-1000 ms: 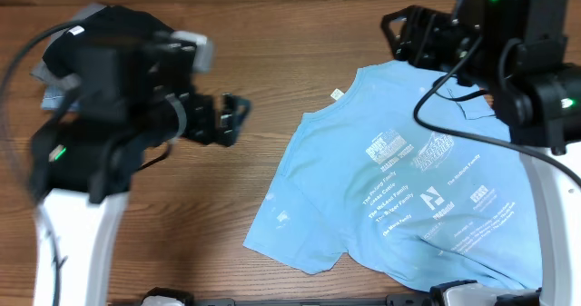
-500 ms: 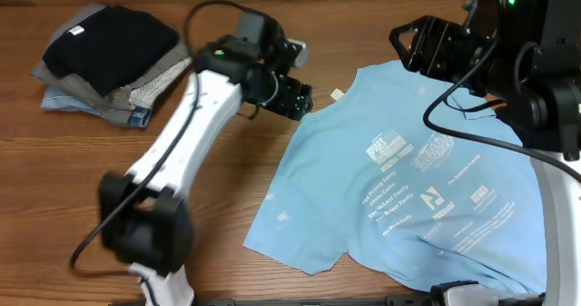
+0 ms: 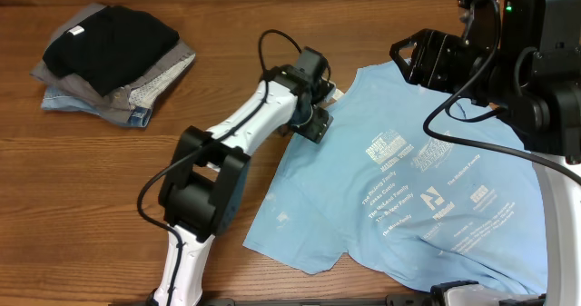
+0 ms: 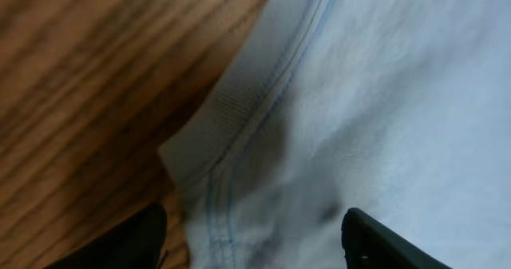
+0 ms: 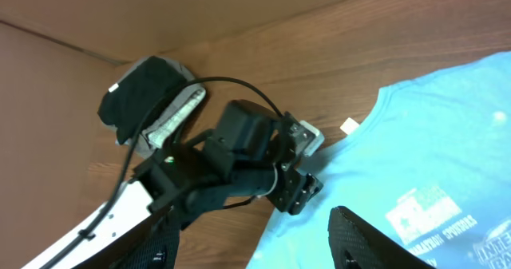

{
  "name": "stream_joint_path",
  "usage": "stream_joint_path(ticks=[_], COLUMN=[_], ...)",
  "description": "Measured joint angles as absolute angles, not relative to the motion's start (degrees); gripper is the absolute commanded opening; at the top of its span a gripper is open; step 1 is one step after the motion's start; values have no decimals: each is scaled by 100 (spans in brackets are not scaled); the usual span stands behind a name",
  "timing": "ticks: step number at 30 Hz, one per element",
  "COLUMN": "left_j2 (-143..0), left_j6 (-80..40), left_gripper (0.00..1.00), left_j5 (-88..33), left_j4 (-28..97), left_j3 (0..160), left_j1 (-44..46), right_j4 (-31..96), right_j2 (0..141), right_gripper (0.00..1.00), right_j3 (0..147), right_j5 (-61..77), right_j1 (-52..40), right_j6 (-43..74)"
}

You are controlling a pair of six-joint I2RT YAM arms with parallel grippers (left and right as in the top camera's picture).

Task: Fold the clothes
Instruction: 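Grasp the T-shirt's top edge with the left gripper and pull it left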

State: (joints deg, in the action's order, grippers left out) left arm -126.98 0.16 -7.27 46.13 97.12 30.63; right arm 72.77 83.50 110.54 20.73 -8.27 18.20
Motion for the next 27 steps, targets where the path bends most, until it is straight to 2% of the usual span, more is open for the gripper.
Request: stream_joint_path(ticks=[3, 5, 7, 12, 17, 27], left_j2=[-12855, -12895, -12929, -12949, -12945, -12396], left_j6=[38, 30, -1, -263, -642, -733], left_gripper=[51, 21, 4, 4, 4, 6], left_j5=[-438, -294, -174, -5, 405, 1238], left_j4=[4604, 4593, 4593, 4689, 5384, 6292], left_j3=[9736, 9767, 9800, 9850, 9942, 9955], left_j1=[3153, 3177, 3170, 3096, 2744, 506], right_j4=[7317, 7347, 7400, 7505, 7634, 7714], right_j2=[8350, 8350, 8350, 8350, 8350, 8350], right_gripper=[62, 61, 61, 60, 59, 65], right_j3=[11054, 11054, 11054, 11054, 11054, 11054], right_j5=[2064, 2056, 2049, 1885, 1566, 1076], right_j1=[-827, -827, -829, -829, -827, -829], right_j6=[1813, 1800, 1798, 1798, 1796, 1793])
